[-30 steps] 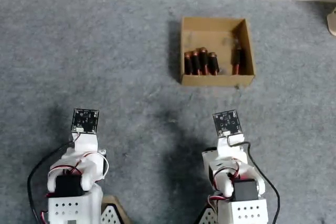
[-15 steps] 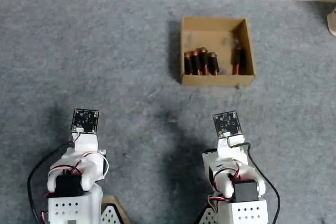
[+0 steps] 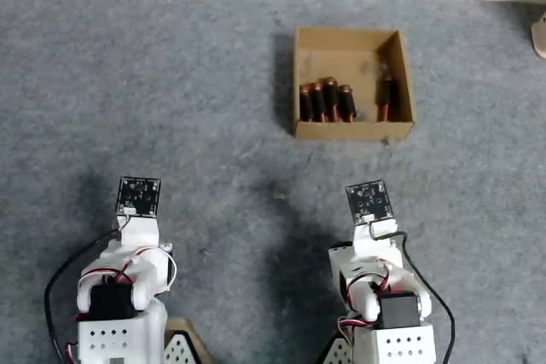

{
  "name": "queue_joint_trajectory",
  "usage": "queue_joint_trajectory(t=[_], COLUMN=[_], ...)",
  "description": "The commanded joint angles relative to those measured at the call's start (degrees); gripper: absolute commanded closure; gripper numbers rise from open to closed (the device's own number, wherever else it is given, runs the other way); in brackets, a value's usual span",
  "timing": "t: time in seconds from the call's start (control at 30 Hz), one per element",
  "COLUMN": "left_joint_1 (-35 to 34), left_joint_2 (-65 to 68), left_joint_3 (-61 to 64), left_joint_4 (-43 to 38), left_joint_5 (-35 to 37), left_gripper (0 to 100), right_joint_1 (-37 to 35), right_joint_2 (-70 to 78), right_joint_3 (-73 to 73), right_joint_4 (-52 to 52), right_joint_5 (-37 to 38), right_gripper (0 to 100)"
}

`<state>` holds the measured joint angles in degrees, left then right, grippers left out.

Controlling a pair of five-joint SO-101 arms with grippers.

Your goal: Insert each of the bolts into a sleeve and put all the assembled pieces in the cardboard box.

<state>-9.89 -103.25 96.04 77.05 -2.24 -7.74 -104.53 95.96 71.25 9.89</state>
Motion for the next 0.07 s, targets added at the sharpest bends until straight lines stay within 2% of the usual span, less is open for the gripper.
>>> queue_joint_trajectory(t=[0.0, 0.03], left_joint_1=[-0.3, -0.3], left_joint_2=[-0.7, -0.7], left_joint_3=[1.2, 1.2], left_joint_4=[0.5, 0.5], left_joint_5=[-0.4, -0.4], left_gripper=[99, 99], right_joint_1=[-0.3, -0.3], right_joint_2=[-0.7, -0.7], right_joint_3=[8.0, 8.0], right_joint_4=[0.2, 0.2], right_joint_5=[-0.3, -0.3], right_gripper=[99.5, 99.5])
